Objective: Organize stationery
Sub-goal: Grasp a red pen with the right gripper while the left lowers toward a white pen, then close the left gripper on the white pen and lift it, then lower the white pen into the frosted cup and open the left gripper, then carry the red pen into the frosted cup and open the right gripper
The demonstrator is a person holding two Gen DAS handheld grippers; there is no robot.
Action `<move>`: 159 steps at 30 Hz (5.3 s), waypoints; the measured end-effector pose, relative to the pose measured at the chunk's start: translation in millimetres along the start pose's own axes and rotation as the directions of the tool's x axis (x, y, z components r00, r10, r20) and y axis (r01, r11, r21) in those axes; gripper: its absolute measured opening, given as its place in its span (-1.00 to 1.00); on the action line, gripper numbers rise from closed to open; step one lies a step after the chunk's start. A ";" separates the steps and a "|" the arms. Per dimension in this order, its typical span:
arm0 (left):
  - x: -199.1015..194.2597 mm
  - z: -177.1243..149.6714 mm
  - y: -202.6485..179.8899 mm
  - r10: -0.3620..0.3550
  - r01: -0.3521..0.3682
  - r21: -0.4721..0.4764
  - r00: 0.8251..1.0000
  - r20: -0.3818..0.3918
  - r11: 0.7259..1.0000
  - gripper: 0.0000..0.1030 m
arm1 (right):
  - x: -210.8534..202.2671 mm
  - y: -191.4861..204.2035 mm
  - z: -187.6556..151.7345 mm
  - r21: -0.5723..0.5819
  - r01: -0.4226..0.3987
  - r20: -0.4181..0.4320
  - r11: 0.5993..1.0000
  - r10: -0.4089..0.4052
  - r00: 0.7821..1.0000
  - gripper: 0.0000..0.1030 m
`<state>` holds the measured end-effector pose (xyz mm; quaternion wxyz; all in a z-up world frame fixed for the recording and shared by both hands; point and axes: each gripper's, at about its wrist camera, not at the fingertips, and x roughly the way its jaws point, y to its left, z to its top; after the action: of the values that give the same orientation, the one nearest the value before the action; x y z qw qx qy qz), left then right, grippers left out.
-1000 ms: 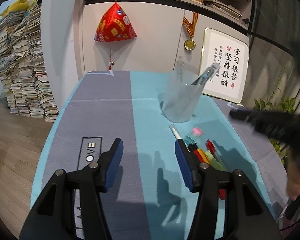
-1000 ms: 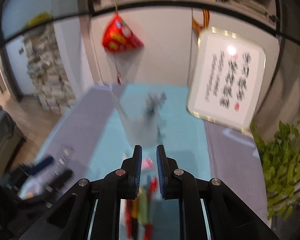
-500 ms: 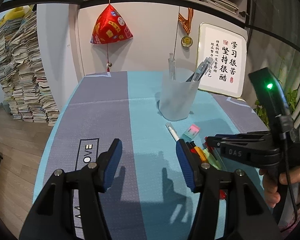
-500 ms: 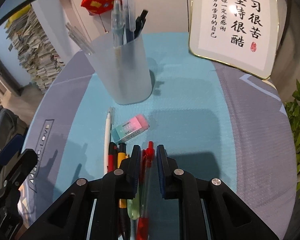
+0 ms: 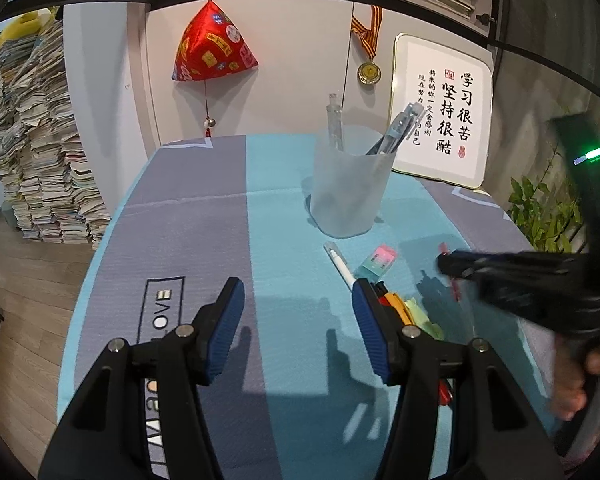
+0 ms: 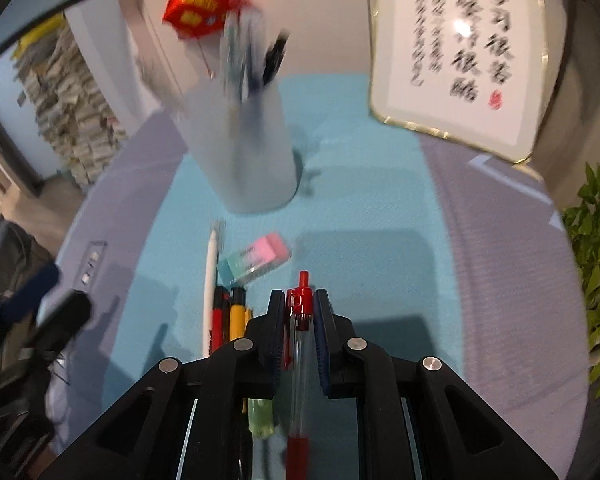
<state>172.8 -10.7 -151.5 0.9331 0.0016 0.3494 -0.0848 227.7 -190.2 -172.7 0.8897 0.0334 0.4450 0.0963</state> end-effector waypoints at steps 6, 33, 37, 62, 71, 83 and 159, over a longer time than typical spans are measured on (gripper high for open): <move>32.8 12.4 -4.8 0.011 -0.016 -0.078 0.998 -0.064 0.997 0.08 | -37.6 -17.1 -6.1 0.031 0.002 0.100 1.000 -0.005 0.995 -0.71; 76.9 33.2 -15.9 0.030 -0.052 -0.144 0.988 -0.151 0.988 -0.89 | -45.7 -52.1 -6.5 0.140 -0.025 0.149 0.990 0.004 0.989 -0.72; 40.7 41.1 -10.9 0.012 -0.021 -0.128 0.997 -0.072 0.992 -0.89 | -50.0 -49.8 -5.3 0.136 -0.030 0.162 0.990 0.007 0.987 -0.72; -66.4 116.2 -18.4 -0.052 0.071 -0.061 0.961 0.273 0.996 -0.89 | -87.1 -31.9 -2.0 0.110 -0.023 0.241 0.994 -0.004 0.971 -0.72; -49.3 149.7 -28.1 0.012 0.004 -0.046 0.940 0.340 0.999 -0.89 | -100.9 -38.4 1.3 0.119 -0.011 0.273 0.993 -0.022 0.962 -0.72; 7.6 141.3 -26.0 0.056 -0.048 -0.041 0.972 0.227 0.998 -0.89 | -109.7 -40.8 4.2 0.125 0.003 0.293 0.992 -0.040 0.955 -0.72; -32.0 9.6 52.5 0.076 -0.071 -0.038 0.983 0.168 0.997 -0.47 | -62.1 74.2 145.4 -0.024 0.038 0.370 0.999 -0.026 0.929 -0.72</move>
<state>163.7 45.5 -126.3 0.9619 -0.0073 0.2696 -0.0445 296.9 -126.2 -25.7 0.9593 0.0299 0.2688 0.0808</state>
